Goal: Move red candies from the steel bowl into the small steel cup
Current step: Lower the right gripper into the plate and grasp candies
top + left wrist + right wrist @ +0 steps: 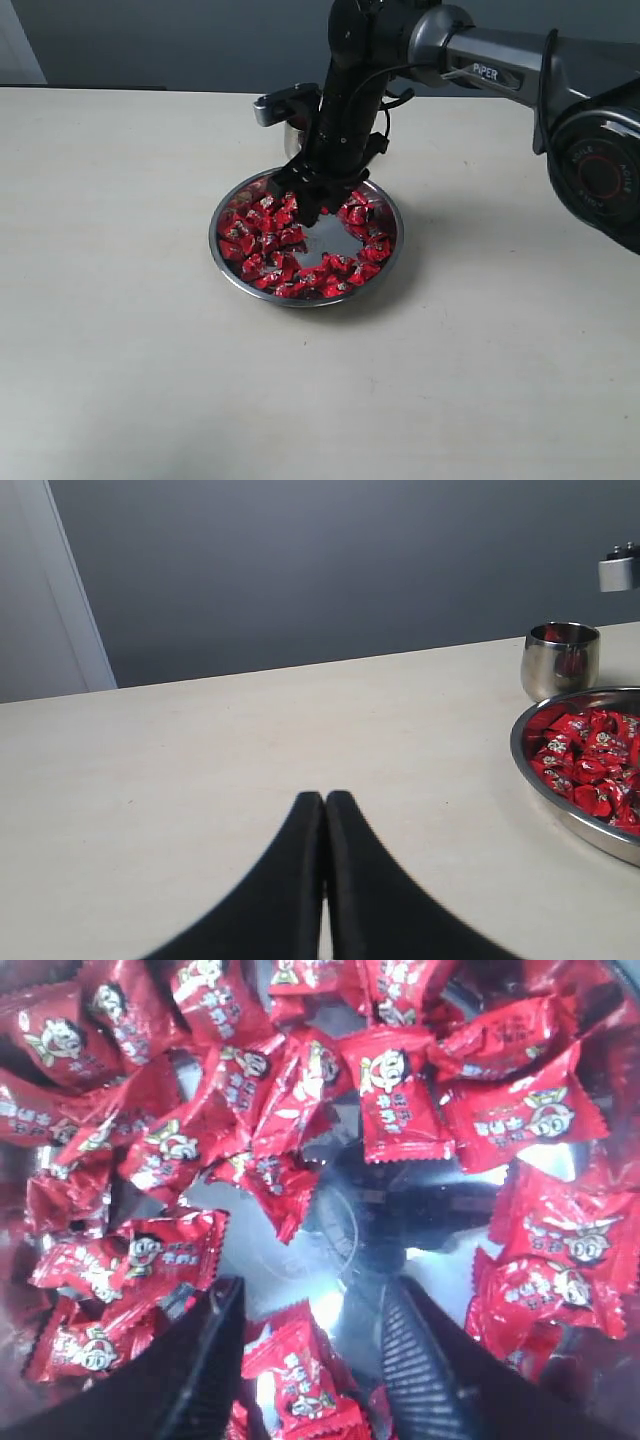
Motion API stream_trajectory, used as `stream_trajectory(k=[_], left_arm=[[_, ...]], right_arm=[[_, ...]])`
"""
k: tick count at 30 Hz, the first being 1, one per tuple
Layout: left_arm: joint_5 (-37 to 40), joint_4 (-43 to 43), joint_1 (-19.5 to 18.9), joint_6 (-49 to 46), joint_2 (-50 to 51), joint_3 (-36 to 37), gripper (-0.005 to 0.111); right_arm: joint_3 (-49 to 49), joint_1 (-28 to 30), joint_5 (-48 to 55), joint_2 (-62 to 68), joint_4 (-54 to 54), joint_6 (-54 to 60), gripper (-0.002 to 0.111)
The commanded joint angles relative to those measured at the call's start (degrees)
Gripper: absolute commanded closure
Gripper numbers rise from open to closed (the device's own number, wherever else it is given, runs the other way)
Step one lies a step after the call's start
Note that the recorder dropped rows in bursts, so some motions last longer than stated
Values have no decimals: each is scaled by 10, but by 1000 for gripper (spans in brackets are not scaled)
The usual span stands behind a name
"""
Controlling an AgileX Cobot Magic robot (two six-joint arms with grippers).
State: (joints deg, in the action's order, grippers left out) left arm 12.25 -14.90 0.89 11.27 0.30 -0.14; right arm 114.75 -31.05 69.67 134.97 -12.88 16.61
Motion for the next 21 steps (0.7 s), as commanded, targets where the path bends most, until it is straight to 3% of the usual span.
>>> stream_trajectory(k=[1, 9, 21], left_arm=[[-3, 2, 4, 2, -3, 1, 106], [-3, 2, 4, 2, -3, 1, 106], [-3, 2, 4, 2, -3, 1, 106]], right_arm=[[-37, -8, 3, -39, 23, -7, 68], [-140, -10, 3, -64, 38, 19, 68], [-144, -10, -33, -61, 34, 34, 68]])
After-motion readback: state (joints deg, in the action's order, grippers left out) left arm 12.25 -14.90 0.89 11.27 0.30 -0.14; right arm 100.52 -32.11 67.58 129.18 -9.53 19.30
